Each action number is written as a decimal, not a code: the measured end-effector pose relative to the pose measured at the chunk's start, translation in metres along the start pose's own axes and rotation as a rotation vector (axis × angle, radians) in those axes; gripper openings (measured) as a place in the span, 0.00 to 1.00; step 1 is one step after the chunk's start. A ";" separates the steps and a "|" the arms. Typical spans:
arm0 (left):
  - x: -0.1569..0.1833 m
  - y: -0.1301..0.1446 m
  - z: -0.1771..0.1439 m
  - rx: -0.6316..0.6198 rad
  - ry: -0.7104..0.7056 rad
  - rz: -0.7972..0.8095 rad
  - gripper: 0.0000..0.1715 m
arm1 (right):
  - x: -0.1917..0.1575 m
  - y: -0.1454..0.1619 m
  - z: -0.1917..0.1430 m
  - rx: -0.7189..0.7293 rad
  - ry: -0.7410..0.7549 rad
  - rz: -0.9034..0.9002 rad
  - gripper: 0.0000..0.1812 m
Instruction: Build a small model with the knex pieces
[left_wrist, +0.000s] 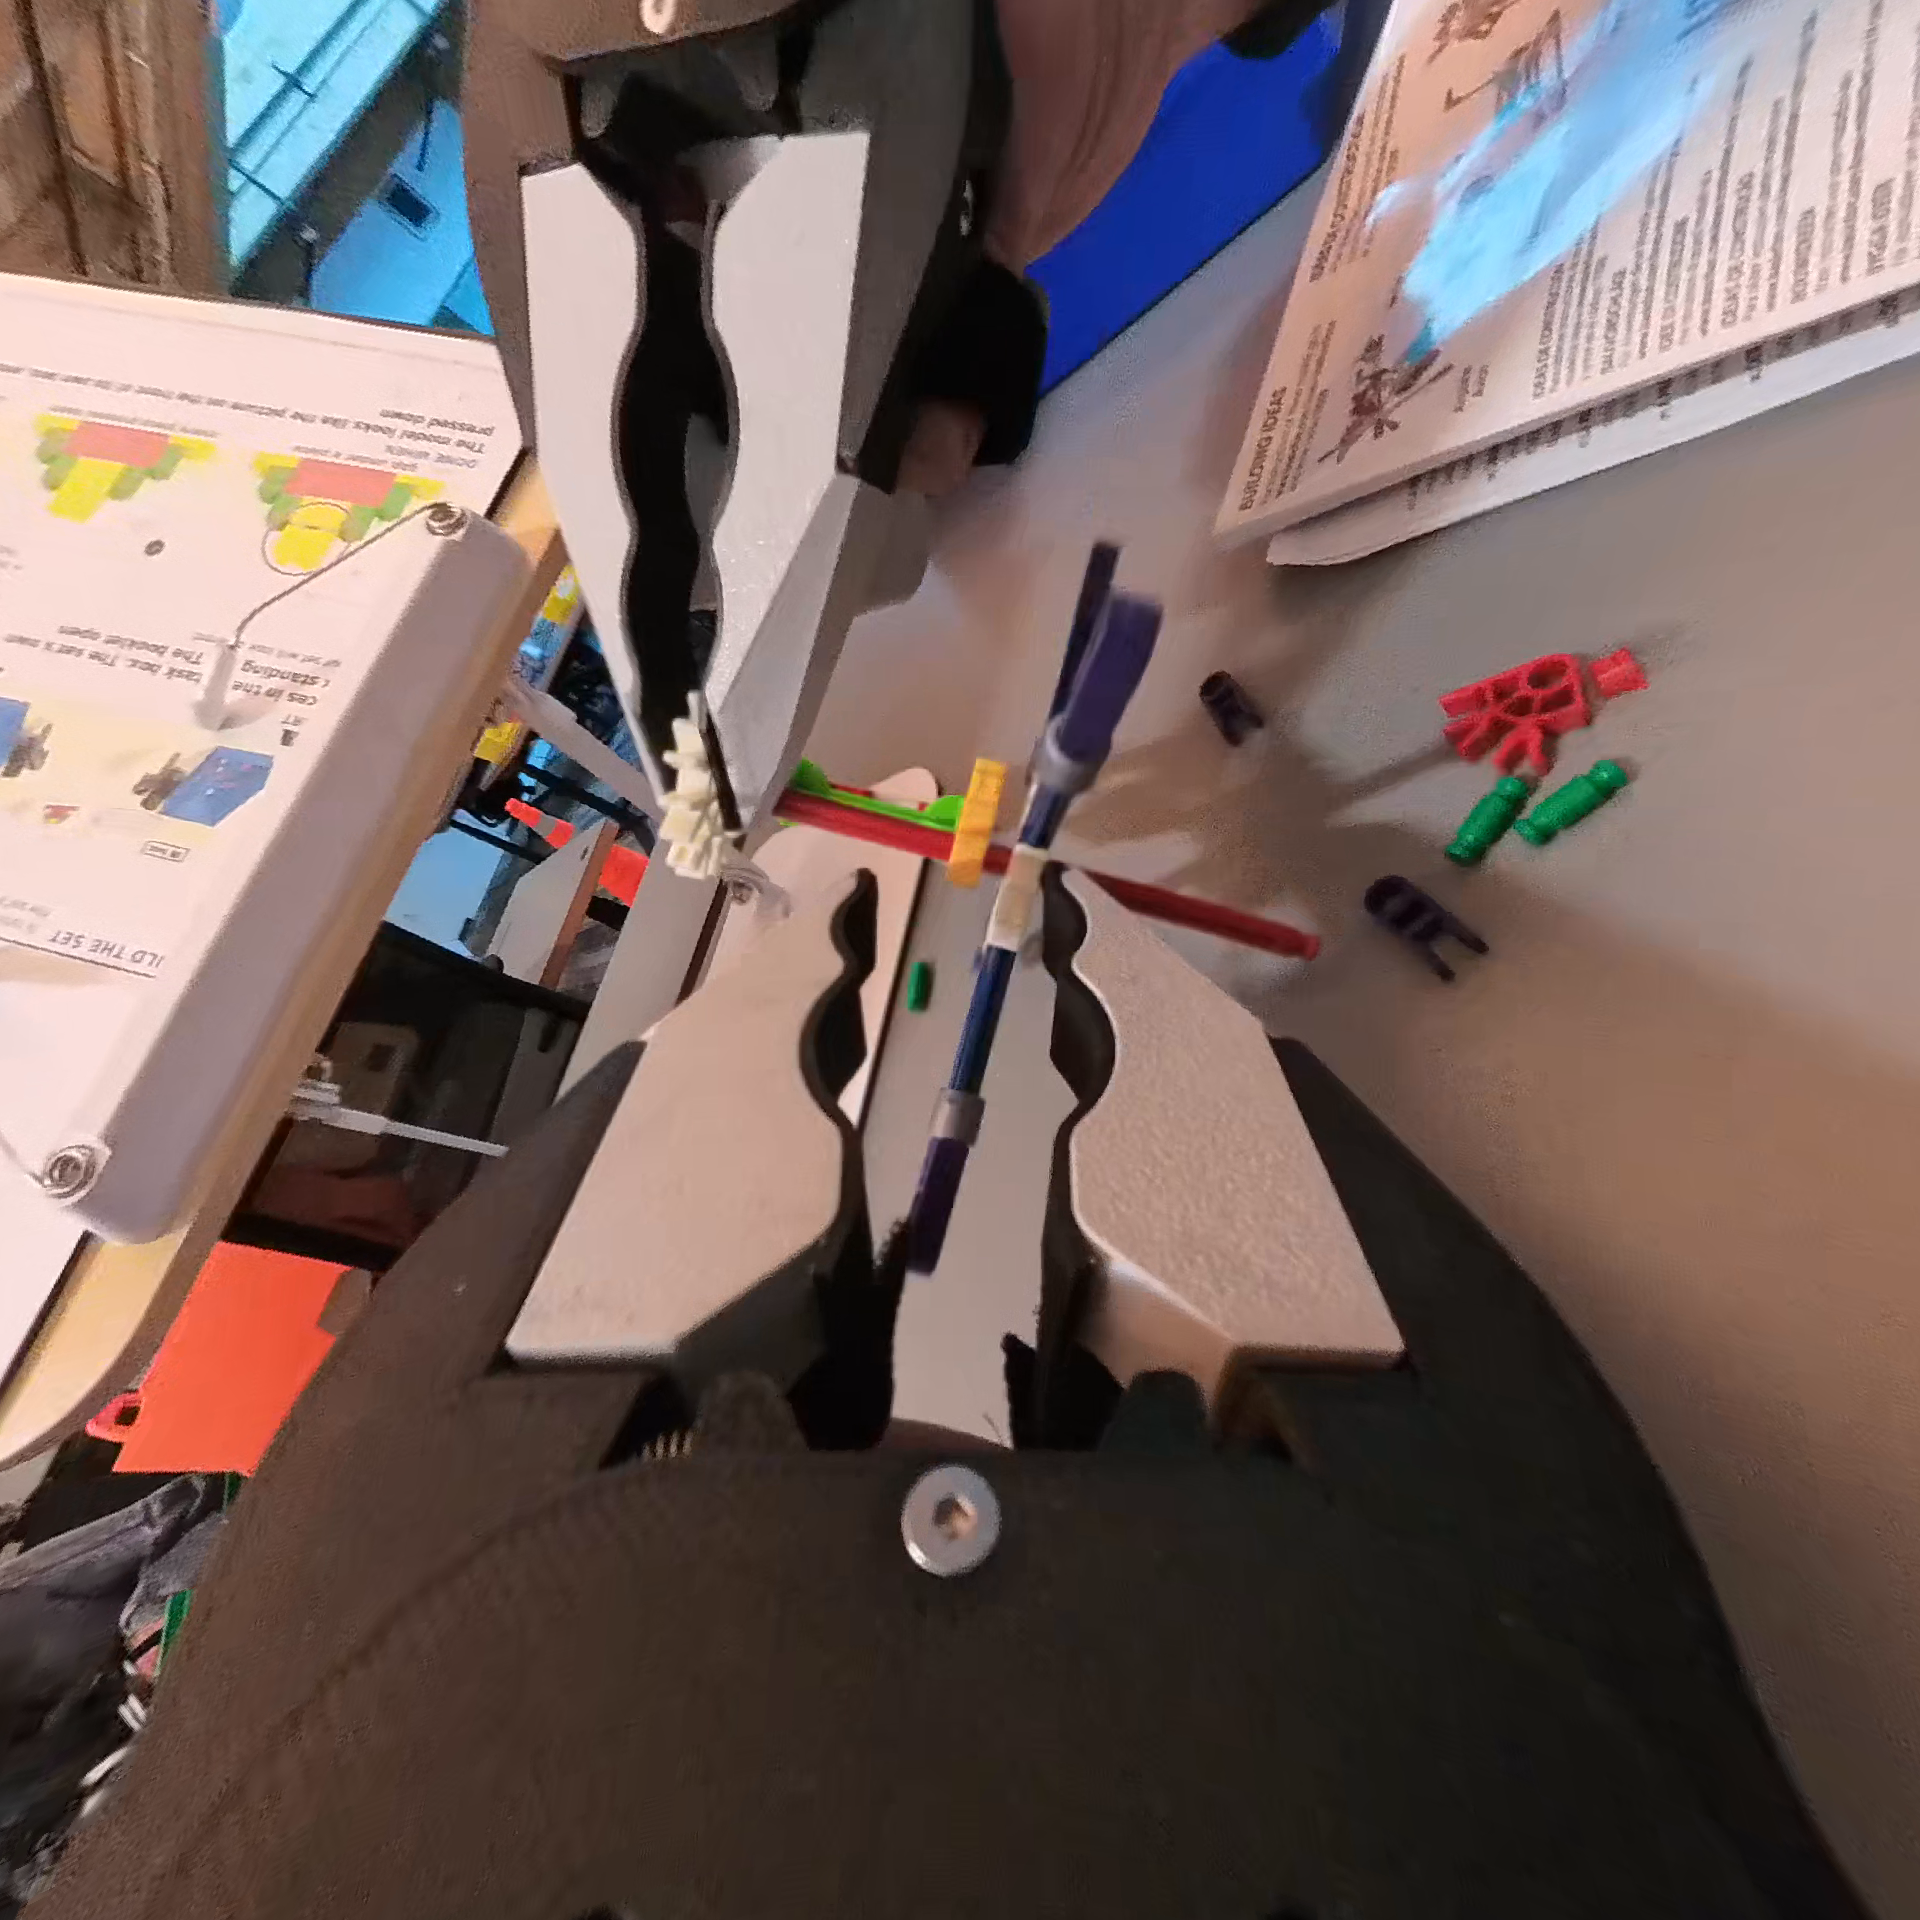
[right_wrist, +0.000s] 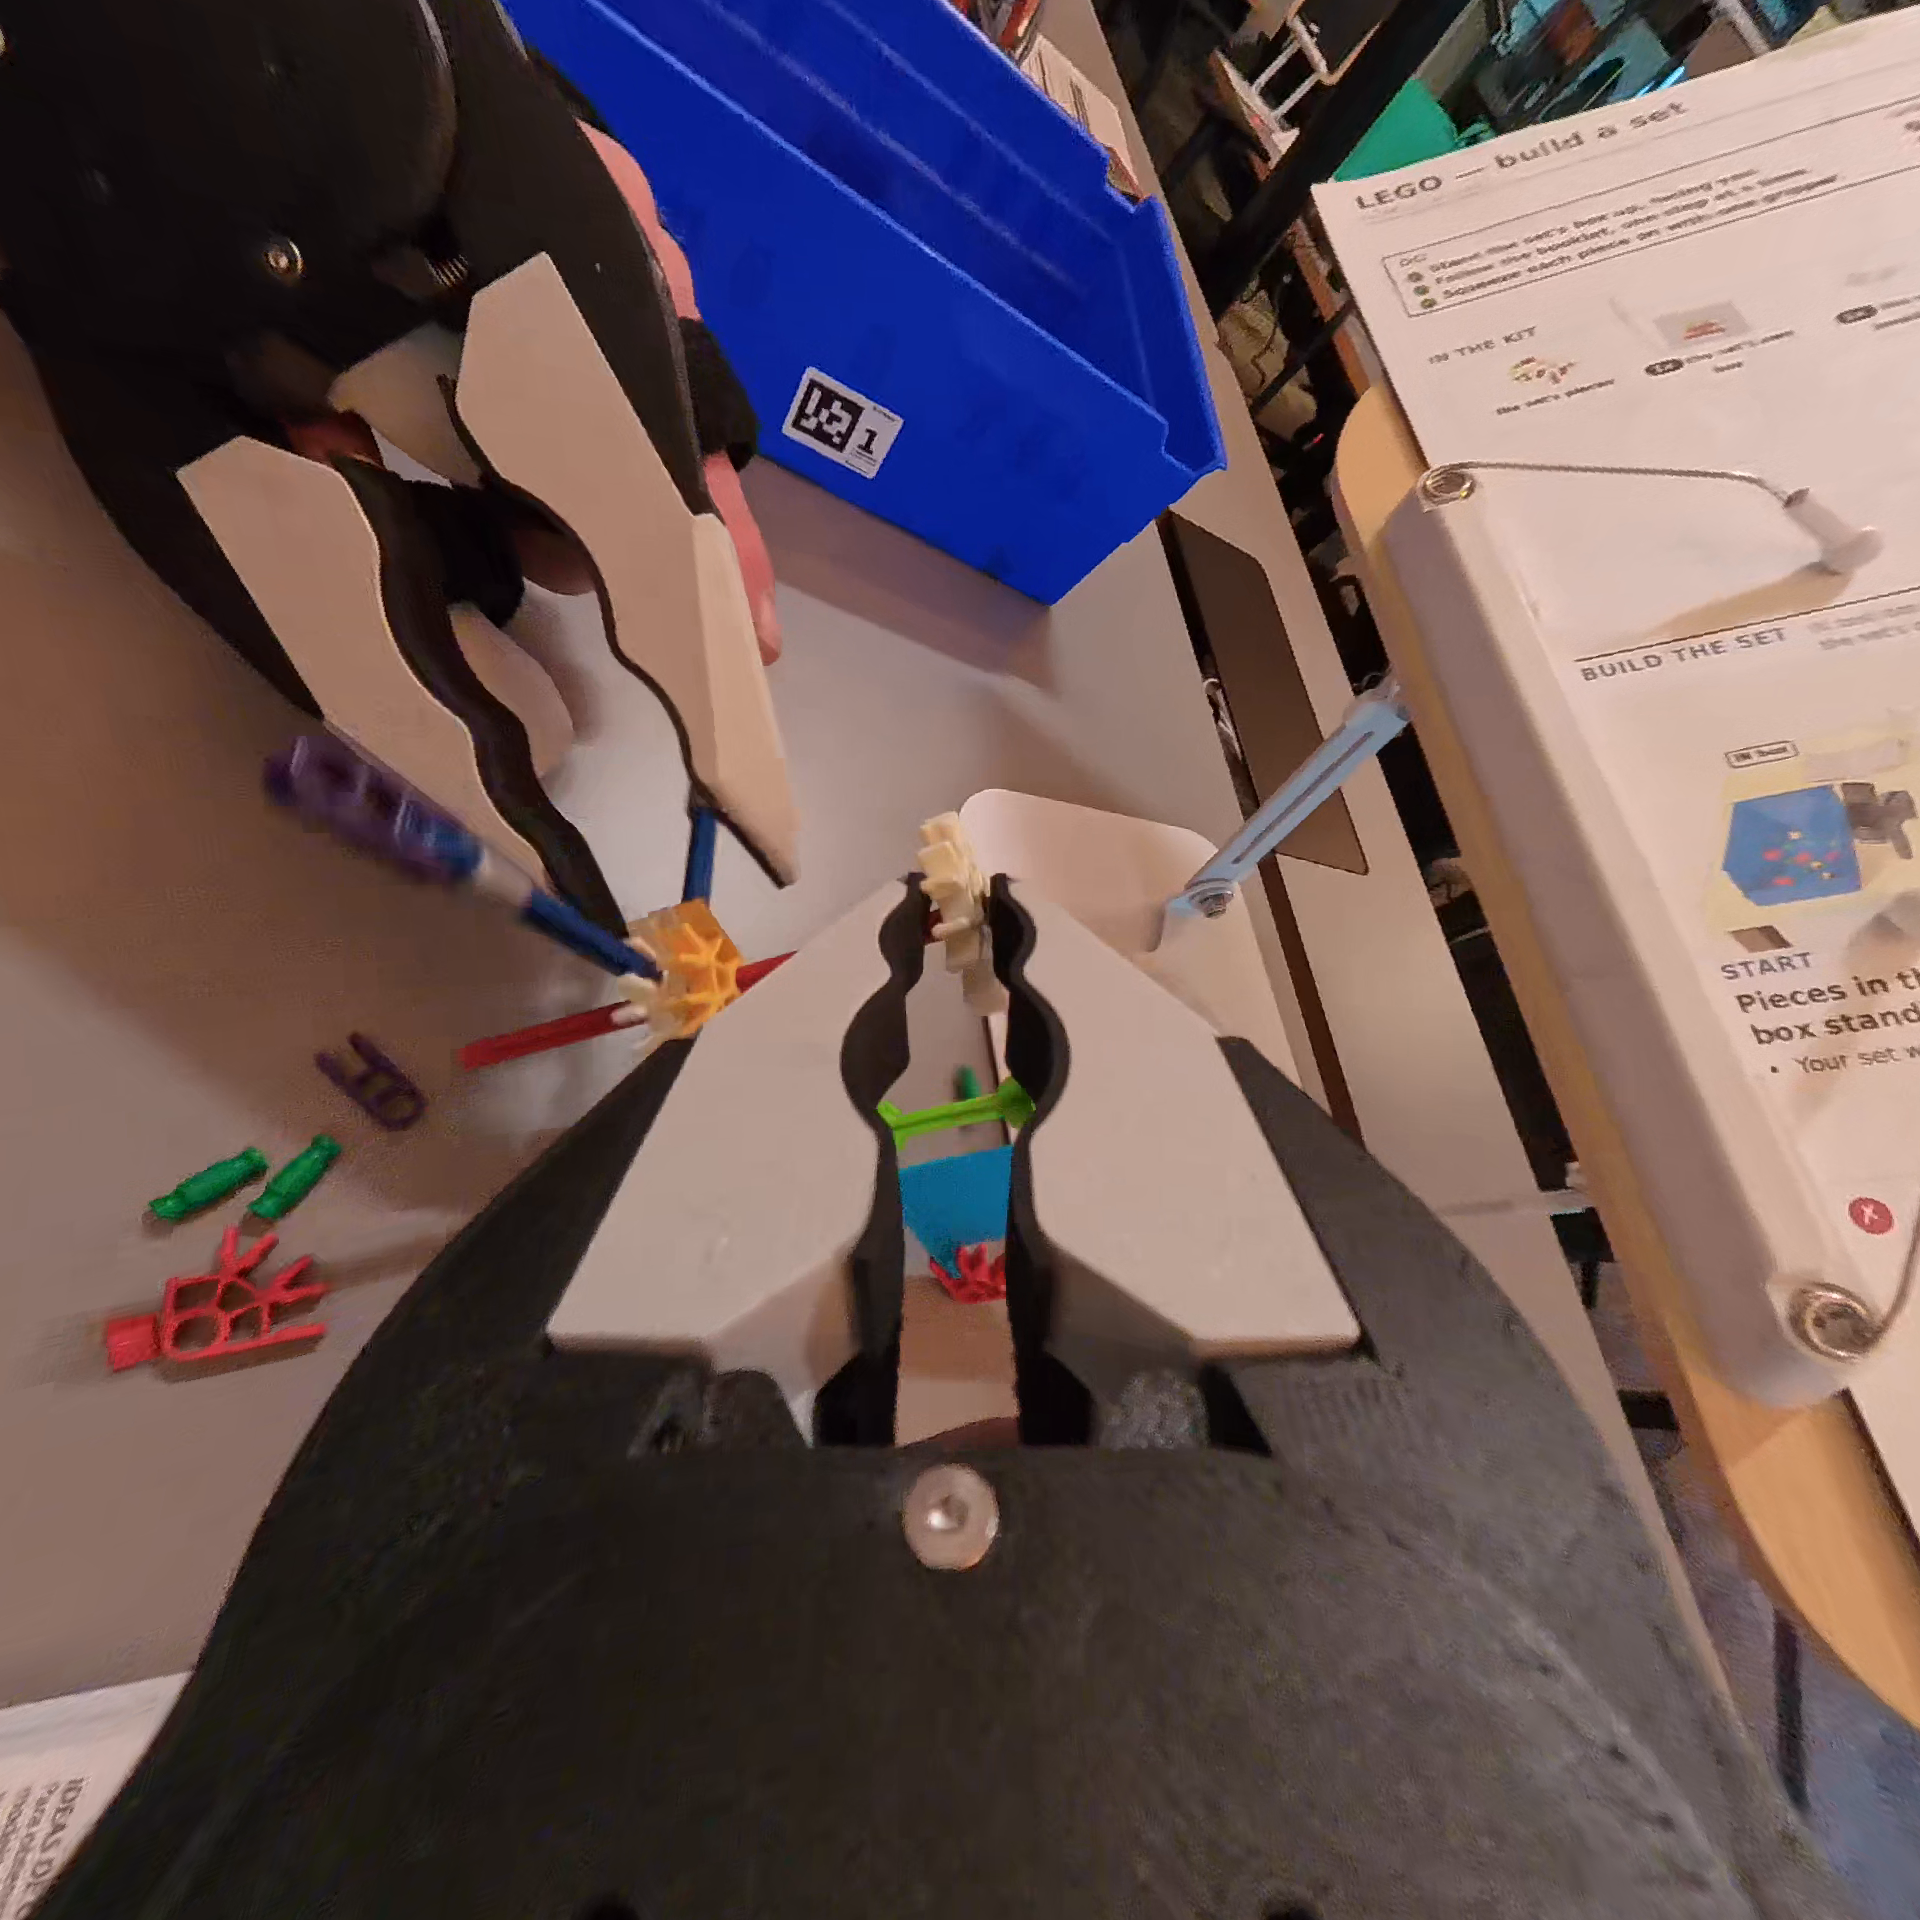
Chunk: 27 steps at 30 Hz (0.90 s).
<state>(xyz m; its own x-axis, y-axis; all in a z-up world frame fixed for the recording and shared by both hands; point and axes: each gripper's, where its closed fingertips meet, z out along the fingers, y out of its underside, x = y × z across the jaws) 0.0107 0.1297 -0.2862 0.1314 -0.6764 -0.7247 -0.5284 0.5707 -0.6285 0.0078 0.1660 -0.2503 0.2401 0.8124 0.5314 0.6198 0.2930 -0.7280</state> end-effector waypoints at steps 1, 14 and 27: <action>0.002 0.001 0.001 -0.009 0.006 0.006 0.15 | -0.001 0.001 0.001 -0.002 -0.003 0.005 0.06; 0.016 0.012 0.008 -0.067 0.055 0.046 0.06 | -0.004 0.014 0.007 -0.054 -0.017 -0.010 0.06; 0.028 0.008 0.007 -0.059 0.102 0.068 0.06 | -0.037 0.016 -0.019 -0.090 -0.303 0.076 0.47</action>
<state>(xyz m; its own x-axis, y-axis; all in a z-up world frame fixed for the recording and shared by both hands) 0.0158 0.1180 -0.3135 0.0091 -0.6824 -0.7309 -0.5819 0.5908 -0.5588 0.0237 0.1312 -0.2734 0.0629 0.9473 0.3141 0.6754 0.1913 -0.7122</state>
